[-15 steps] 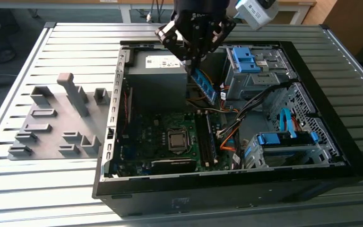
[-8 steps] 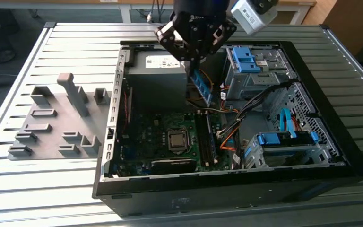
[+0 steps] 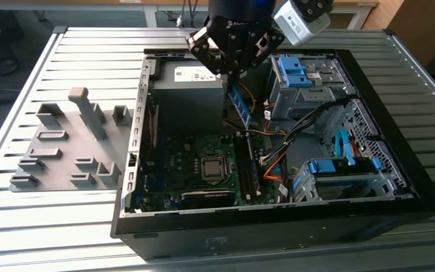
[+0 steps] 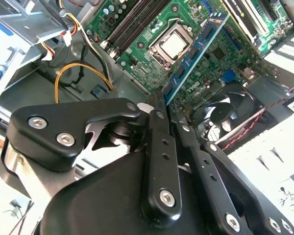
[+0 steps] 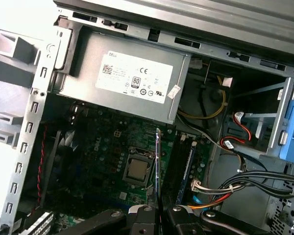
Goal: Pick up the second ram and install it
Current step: 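Insert the second ram into the second slot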
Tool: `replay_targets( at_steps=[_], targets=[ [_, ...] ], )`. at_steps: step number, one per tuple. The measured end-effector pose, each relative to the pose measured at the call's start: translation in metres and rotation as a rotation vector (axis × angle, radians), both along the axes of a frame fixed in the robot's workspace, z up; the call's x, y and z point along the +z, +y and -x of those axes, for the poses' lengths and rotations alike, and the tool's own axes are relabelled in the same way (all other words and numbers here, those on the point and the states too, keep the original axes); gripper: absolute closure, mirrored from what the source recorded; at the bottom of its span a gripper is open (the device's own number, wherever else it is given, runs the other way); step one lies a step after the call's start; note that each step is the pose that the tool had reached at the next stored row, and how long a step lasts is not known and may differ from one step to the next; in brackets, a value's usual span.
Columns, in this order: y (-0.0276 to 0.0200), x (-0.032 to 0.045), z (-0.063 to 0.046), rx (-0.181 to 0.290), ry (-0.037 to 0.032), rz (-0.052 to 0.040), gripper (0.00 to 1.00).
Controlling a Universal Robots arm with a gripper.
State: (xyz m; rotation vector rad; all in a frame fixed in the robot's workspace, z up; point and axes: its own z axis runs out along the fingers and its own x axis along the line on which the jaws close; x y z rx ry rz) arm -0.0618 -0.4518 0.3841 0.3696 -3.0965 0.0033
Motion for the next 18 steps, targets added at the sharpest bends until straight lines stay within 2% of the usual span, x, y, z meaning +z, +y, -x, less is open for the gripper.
replay_targets(
  at_steps=[7,14,16,18],
  targets=[
    [0.0,-0.0004,0.0,-0.003,-0.0001,-0.0002,0.86],
    [0.0,-0.0056,0.0,-0.113,-0.0001,-0.0002,0.86],
    [0.0,-0.0075,-0.0001,-0.13,0.0,-0.0009,0.86],
    [-0.0019,-0.0082,-0.001,-0.131,0.0013,-0.0093,0.86]
  ],
)
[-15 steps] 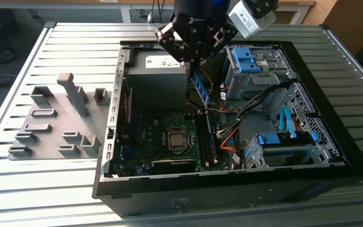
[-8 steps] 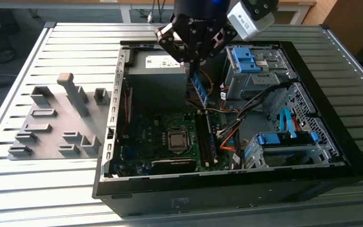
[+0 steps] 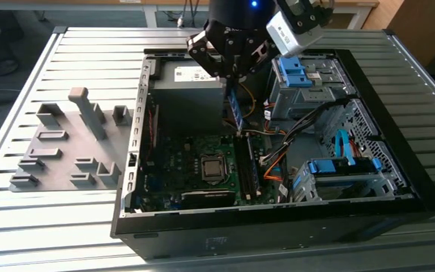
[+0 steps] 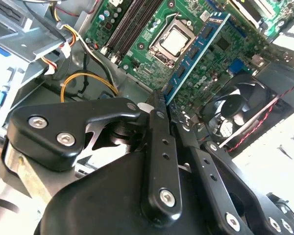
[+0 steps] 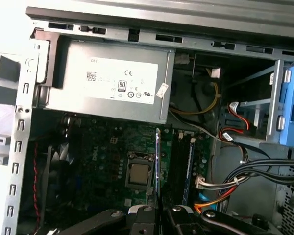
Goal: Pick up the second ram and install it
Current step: 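Insert the second ram into the second slot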
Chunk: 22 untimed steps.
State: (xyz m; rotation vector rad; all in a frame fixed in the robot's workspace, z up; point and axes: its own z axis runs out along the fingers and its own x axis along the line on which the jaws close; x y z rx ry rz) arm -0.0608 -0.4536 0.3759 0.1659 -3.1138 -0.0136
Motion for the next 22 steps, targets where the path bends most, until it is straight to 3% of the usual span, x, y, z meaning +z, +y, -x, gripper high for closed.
replay_targets(
  at_steps=[3,8,22],
  targets=[
    [-0.0013,-0.002,-0.001,-0.007,-0.0002,-0.002,0.86],
    [-0.0014,-0.0082,-0.002,-0.081,-0.0001,-0.0019,0.86],
    [-0.0043,-0.0302,-0.018,-0.087,-0.0002,-0.0019,0.86]
  ],
)
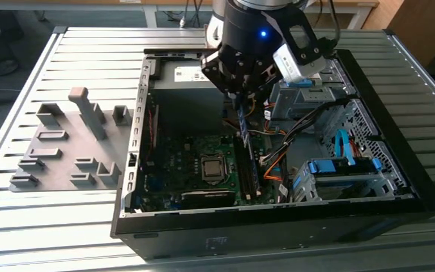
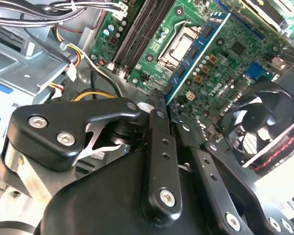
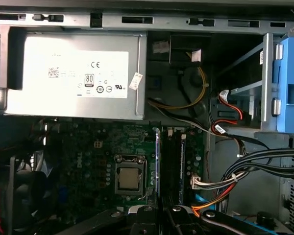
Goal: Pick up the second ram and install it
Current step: 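Insert the second ram into the second slot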
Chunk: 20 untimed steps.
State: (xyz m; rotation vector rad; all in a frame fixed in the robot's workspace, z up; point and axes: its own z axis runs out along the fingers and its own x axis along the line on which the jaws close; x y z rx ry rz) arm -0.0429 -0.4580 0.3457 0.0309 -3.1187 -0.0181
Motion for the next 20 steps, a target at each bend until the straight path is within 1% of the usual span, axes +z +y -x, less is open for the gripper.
replay_targets(
  at_steps=[6,17,20],
  targets=[
    [-0.003,-0.0034,-0.0054,-0.005,0.0,0.0001,0.86],
    [-0.0031,-0.0036,-0.0057,-0.006,0.0,0.0002,0.86],
    [-0.0057,-0.0043,-0.0058,-0.006,0.0,0.0003,0.86]
  ],
)
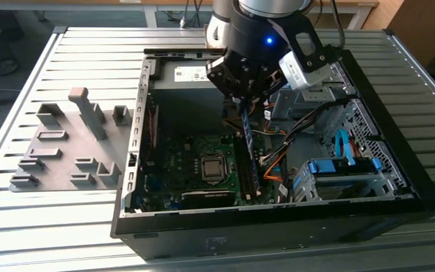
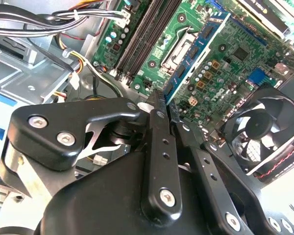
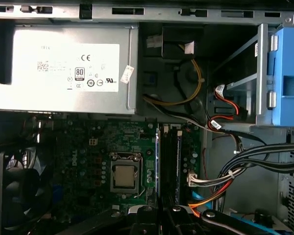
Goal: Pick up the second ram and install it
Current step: 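Insert the second ram into the second slot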
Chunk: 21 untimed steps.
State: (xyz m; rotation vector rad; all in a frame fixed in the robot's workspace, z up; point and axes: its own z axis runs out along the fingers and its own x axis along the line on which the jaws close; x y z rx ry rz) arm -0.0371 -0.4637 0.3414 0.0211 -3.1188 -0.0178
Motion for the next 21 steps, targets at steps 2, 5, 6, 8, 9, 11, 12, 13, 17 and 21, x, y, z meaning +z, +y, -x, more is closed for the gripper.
replay_targets(
  at_steps=[2,5,6,8,9,11,12,13,17,21],
  targets=[
    [-0.0019,-0.0028,0.0,-0.003,-0.0001,-0.0003,0.86],
    [-0.0034,-0.015,-0.003,-0.018,0.0,0.0,0.86],
    [-0.0038,-0.0166,-0.003,-0.019,0.0,0.0001,0.86],
    [-0.0047,-0.0195,-0.004,-0.02,0.0,0.0,0.86],
    [-0.0052,-0.021,-0.004,-0.021,0.0,0.0,0.86],
    [-0.0055,-0.0243,-0.004,-0.022,0.0,0.0,0.86],
    [-0.0056,-0.0257,-0.004,-0.022,0.0,0.0,0.86],
    [-0.0056,-0.027,-0.005,-0.023,0.0,0.0,0.86],
    [-0.0069,-0.0303,-0.005,-0.024,0.0001,0.0003,0.86],
    [-0.0103,-0.0329,-0.005,-0.027,0.0,0.0,0.86]
  ],
)
